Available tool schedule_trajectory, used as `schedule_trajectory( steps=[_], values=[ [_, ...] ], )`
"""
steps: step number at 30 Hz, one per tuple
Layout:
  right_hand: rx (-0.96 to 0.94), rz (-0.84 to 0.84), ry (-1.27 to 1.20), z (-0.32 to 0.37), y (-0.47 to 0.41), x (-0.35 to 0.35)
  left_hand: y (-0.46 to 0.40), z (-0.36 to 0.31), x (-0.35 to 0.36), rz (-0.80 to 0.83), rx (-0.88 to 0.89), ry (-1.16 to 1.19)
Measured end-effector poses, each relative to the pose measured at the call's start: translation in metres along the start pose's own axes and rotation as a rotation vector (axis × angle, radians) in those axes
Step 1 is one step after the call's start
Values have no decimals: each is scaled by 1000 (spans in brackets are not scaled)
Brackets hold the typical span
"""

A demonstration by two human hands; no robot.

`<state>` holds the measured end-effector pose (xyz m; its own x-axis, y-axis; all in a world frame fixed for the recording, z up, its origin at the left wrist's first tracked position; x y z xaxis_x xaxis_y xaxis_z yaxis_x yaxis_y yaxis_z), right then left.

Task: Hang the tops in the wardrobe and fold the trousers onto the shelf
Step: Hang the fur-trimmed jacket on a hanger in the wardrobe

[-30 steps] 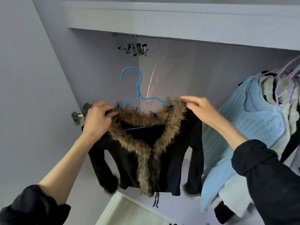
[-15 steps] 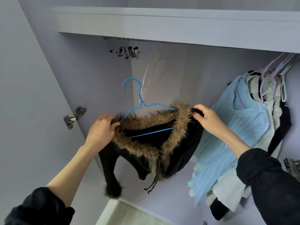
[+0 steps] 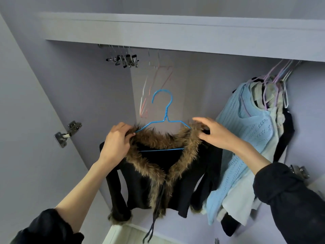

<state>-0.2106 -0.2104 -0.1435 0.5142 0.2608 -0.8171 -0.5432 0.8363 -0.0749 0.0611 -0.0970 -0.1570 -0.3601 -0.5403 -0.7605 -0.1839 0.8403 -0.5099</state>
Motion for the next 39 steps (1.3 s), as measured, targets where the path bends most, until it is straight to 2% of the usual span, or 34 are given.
schedule_trajectory(
  steps=[5,9,12,14,18,21,24,31,34,39],
  values=[
    [-81,54,79,36,-3,5,1,-18,16,67,100,60],
    [121,381,-378,37,5,19,4,-23,34,153,96,133],
    [285,555,-581,16,12,27,7,-20,52,270,60,109],
    [390,574,-629,2,15,31,9,-23,62,381,67,109],
    [609,467,-786,-30,21,30,8,-32,73,524,97,129],
    [690,333,-995,-47,24,24,-3,-42,66,434,172,130],
    [693,209,-1158,-57,22,11,-26,-65,50,223,346,80],
    [531,16,-1388,-54,9,-36,-76,-150,1,-196,710,-204],
    [433,-72,-1471,-54,-1,-61,-95,-175,-8,-315,724,-327],
    [329,-164,-1512,-66,-16,-89,-120,-180,-8,-358,611,-412]
  ],
)
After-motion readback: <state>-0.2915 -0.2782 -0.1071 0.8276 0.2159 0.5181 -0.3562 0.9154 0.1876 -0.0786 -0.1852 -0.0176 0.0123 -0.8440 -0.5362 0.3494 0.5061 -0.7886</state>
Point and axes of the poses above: each hand's wrist, its own y-axis away from the middle knuckle, its own x-axis out of the palm, z = x × y, the point moved 4 cm from there along -y, towards the middle knuckle, and after that the axes turned 2 degrees about x, right-handed, at the moved point
